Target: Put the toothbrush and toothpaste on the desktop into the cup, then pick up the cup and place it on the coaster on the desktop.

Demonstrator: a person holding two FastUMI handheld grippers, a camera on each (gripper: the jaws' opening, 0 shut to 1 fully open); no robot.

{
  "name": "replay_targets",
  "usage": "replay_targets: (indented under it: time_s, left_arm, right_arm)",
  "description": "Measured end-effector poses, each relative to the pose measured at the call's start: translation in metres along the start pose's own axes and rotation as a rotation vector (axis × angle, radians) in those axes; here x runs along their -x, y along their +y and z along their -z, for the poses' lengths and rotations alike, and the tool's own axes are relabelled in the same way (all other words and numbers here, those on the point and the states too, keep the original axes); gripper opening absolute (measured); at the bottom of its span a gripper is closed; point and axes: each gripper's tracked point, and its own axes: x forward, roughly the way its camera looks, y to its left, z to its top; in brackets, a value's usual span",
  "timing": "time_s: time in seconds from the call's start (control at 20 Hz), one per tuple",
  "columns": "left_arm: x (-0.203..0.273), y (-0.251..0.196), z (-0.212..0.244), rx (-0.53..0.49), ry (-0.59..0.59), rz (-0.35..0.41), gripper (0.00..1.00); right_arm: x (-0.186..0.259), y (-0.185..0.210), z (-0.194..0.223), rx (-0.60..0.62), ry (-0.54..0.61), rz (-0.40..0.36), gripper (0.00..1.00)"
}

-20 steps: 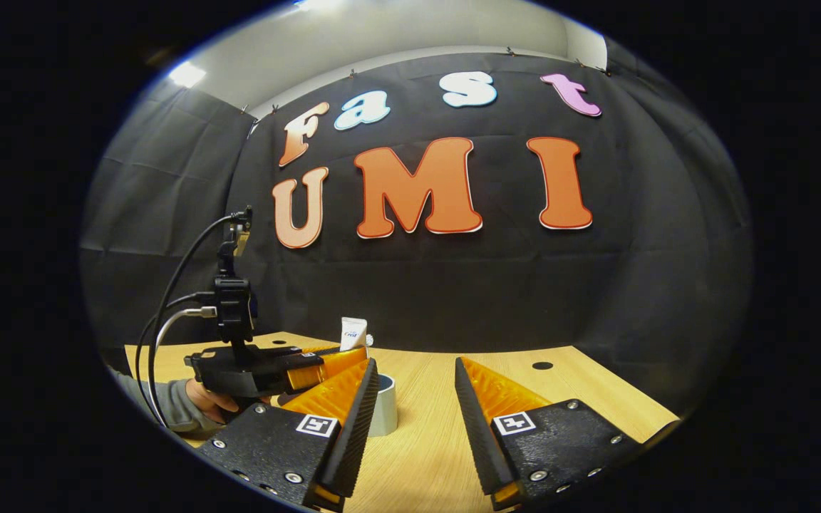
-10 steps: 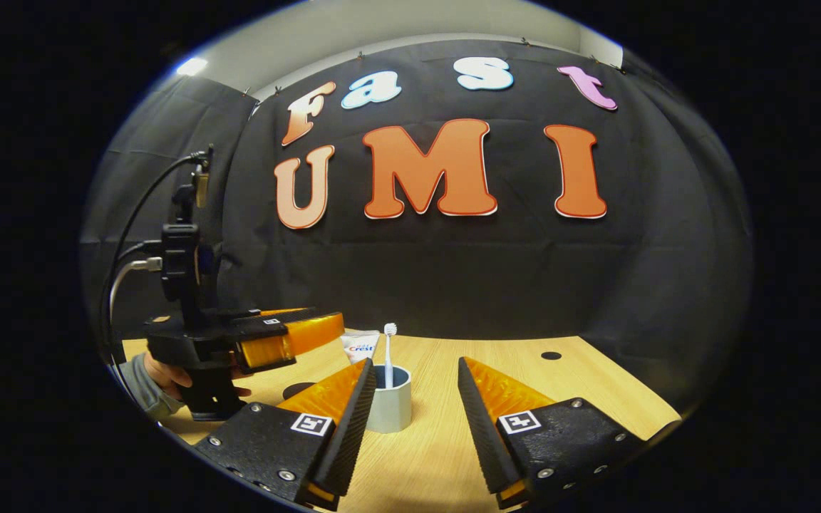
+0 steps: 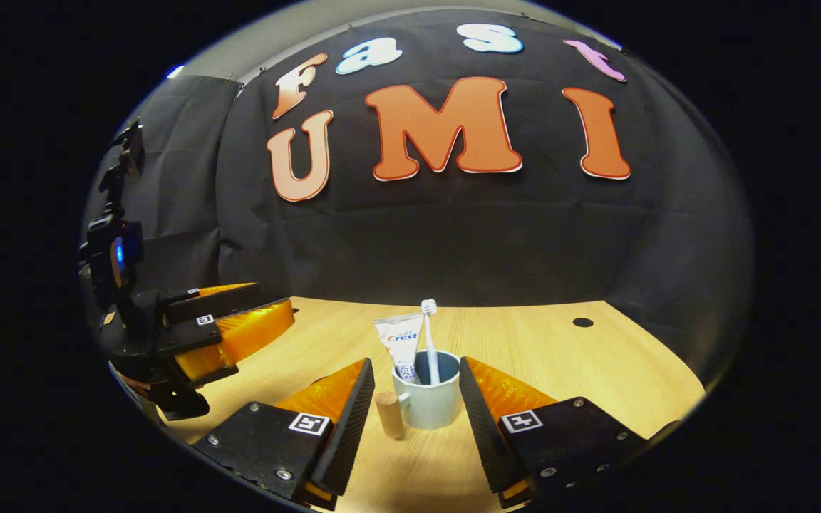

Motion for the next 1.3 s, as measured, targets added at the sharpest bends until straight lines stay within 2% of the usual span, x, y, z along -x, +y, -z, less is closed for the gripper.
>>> replay_targets:
  time_s: [0.2,0.25,0.3,0.35,0.55,0.75,1.15,1.3]
  left_arm:
    - [0.017,0.025,-0.002,-0.004,0.007,-0.041,0.97]
    - [0.021,0.033,0.0,-0.009,0.015,-0.063,0.95]
    - [0.025,0.04,0.001,-0.017,0.02,-0.079,0.99]
    - [0.03,0.045,0.004,-0.022,0.02,-0.09,0.97]
    - [0.039,0.06,0.011,-0.022,0.025,-0.106,1.0]
    - [0.045,0.081,0.014,-0.022,0.021,-0.121,1.0]
    - [0.059,0.107,0.033,-0.007,0.045,-0.137,0.98]
    - [0.061,0.117,0.042,0.002,0.065,-0.145,0.98]
  right_arm:
    - [-0.016,0.005,0.008,0.006,0.093,0.046,0.72]
    - [-0.02,0.002,0.014,-0.013,0.13,0.068,0.72]
    - [-0.025,0.002,0.021,-0.046,0.168,0.078,0.72]
    - [-0.031,0.001,0.026,-0.075,0.208,0.085,0.72]
    - [-0.039,0.0,0.046,-0.074,0.335,0.119,0.72]
    - [-0.048,0.001,0.061,-0.129,0.433,0.133,0.72]
    - [-0.055,-0.009,0.07,0.0,0.596,0.182,0.74]
    - [-0.056,-0.011,0.075,-0.003,0.665,0.181,0.74]
